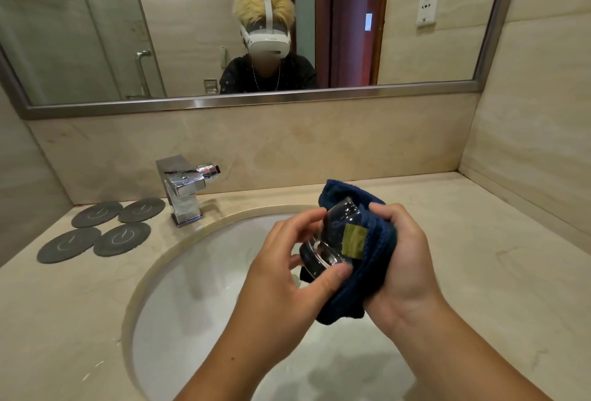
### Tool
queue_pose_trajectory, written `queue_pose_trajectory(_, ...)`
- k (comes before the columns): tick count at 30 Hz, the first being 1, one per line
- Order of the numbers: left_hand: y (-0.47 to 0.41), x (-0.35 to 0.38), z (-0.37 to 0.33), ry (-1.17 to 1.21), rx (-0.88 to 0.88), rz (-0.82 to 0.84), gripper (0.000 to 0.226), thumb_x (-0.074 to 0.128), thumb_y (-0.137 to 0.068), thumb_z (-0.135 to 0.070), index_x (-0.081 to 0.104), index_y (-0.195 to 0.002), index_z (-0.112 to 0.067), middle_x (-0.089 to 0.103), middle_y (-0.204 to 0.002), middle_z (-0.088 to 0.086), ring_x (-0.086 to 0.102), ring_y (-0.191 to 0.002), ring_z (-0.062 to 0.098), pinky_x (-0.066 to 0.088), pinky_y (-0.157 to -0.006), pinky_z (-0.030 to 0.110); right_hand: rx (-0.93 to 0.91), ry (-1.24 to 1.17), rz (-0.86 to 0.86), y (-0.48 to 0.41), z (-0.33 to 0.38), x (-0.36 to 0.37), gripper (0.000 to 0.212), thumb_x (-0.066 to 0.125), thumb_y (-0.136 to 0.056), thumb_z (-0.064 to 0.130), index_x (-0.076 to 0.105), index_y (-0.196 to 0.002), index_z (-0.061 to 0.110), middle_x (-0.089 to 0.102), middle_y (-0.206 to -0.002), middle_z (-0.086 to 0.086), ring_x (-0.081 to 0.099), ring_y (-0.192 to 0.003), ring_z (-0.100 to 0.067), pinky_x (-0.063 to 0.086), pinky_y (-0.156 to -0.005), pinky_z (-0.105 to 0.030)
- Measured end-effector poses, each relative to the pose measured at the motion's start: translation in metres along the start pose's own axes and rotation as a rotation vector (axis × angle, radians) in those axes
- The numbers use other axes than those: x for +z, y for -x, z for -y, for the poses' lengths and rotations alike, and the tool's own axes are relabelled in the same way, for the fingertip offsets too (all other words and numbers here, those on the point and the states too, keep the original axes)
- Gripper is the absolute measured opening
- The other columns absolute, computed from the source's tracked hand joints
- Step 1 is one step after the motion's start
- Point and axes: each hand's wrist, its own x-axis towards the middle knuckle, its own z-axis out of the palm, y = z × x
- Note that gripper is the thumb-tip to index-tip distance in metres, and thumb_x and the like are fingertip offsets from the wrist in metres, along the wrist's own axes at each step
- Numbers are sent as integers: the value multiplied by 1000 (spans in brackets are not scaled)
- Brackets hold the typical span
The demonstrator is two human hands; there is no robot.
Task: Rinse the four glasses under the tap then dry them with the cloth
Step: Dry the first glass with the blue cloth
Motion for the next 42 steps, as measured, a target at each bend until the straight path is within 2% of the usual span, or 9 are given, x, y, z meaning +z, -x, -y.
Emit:
queue_pose_trajectory(9, -1, -4, -1, 277, -119, 117, 45, 74, -89, -43, 63, -131, -53, 72, -129, -13, 66, -125, 11, 58, -101, 45, -36, 40, 66, 2, 1, -1, 47, 50, -87, 49, 81, -85, 14, 74, -87, -15, 71, -78, -29, 53, -73, -42)
queue_pose_trajectory(12, 2, 2, -2, 121, -32, -46, 47, 72, -89, -47, 57, -131, -59, 63, -127, -22, 61, -125, 3, 56, -101, 31, -170, 31, -27, -1, -1, -3, 34, 60, -87, 38, 80, -100, 14, 76, -97, -16, 72, -86, -33, 59, -70, -43)
queue_pose_trajectory(18, 7, 8, -12, 1, 102, -35, 53, 71, -97, -28, 48, -133, -60, 55, -132, -27, 56, -130, 0, 56, -98, 22, -413, 200, -99, 4, 2, 3, 38, 54, -106, 12, 77, -121, 38, 80, -117, -6, 77, -106, -28, 58, -101, -59)
queue_pose_trajectory(21, 7, 11, -11, -39, 62, -42, 73, 86, -85, -26, 43, -133, -60, 54, -133, -25, 54, -132, 1, 55, -99, 28, -502, 364, -24, 6, 0, 4, 27, 61, -107, 28, 74, -124, 43, 77, -125, 3, 75, -115, -23, 57, -104, -54)
queue_pose_trajectory(29, 4, 6, -13, 196, -114, -30, 61, 87, -84, -25, 54, -127, -54, 67, -124, -20, 68, -115, 9, 62, -86, 34, -665, 648, 68, 7, 0, 2, 36, 48, -103, 63, 67, -129, 46, 62, -140, -2, 65, -129, -21, 52, -110, -51)
queue_pose_trajectory(31, 3, 6, -14, 246, -132, -24, 59, 86, -85, -25, 57, -128, -52, 68, -122, -18, 69, -113, 11, 62, -85, 33, -699, 676, 72, 7, 1, 2, 42, 43, -101, 69, 71, -121, 46, 54, -146, 0, 58, -136, -17, 50, -111, -35)
queue_pose_trajectory(34, 4, 8, -15, 252, -120, -19, 58, 87, -85, -25, 58, -128, -52, 68, -121, -17, 69, -112, 10, 61, -82, 28, -753, 693, 38, 6, 2, 3, 31, 46, -106, 50, 77, -109, 45, 55, -137, 2, 60, -130, -7, 49, -101, -15)
queue_pose_trajectory(38, 5, 9, -15, 239, -115, -47, 56, 84, -86, -29, 59, -131, -51, 68, -120, -20, 68, -111, 7, 59, -79, 23, -795, 694, 49, 6, 0, 1, 35, 53, -106, 40, 65, -138, 49, 63, -133, 1, 66, -122, -12, 51, -98, -17)
queue_pose_trajectory(42, 7, 8, -15, 116, -91, -132, 60, 80, -82, -35, 56, -134, -53, 66, -124, -24, 66, -114, 2, 60, -86, 30, -682, 640, 58, 8, -3, 5, 28, 54, -104, 48, 71, -127, 45, 72, -126, 9, 70, -119, -13, 58, -99, -34)
